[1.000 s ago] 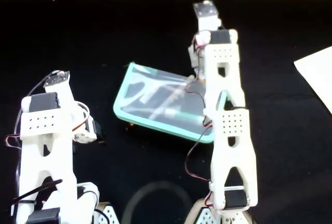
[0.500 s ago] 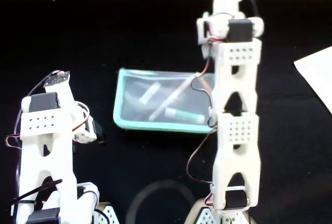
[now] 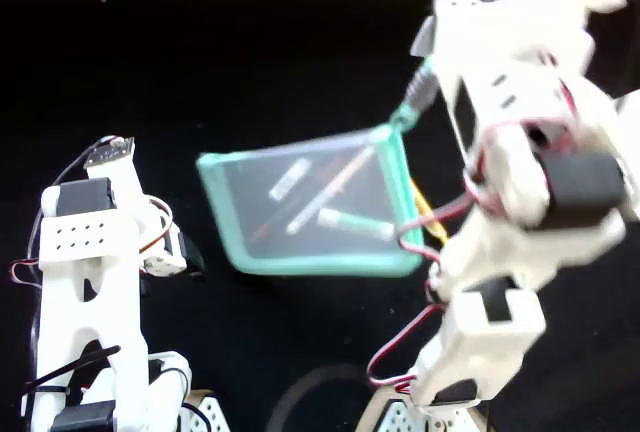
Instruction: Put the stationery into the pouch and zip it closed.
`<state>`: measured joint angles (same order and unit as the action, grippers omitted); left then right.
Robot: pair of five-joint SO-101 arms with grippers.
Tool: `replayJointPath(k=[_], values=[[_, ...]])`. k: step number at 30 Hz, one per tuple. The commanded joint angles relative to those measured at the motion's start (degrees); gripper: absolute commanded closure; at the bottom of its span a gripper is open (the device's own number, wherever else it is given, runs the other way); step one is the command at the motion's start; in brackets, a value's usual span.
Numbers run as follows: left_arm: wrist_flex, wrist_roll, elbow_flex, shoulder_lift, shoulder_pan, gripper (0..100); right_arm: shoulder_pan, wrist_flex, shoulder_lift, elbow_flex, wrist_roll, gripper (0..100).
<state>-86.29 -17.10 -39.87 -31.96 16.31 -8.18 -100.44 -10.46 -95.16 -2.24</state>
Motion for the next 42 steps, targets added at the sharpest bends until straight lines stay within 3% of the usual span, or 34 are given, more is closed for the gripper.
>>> replayJointPath(k=[1,6,17,22,33,42], values=[[0.53,0.7,2.51,-1.36,0.48,73,-3.03,-0.66,7.34,-4.53,0.26,99.0],[0.18,0.7,5.85,-1.36,0.48,73,-9.01,0.04,14.29,7.08,-2.37,98.9],[0.44,0.7,5.93,-1.36,0.48,73,-18.68,14.02,25.01,34.42,-4.84,98.9],[0.53,0.7,6.02,-1.36,0.48,73,-21.32,18.68,24.92,36.0,-4.84,98.9],[0.53,0.7,5.93,-1.01,0.48,73,-34.86,18.77,24.84,36.09,-4.92,98.9],[1.67,2.55,12.0,-1.36,0.84,73,-38.55,18.68,24.84,36.09,-5.01,98.9]])
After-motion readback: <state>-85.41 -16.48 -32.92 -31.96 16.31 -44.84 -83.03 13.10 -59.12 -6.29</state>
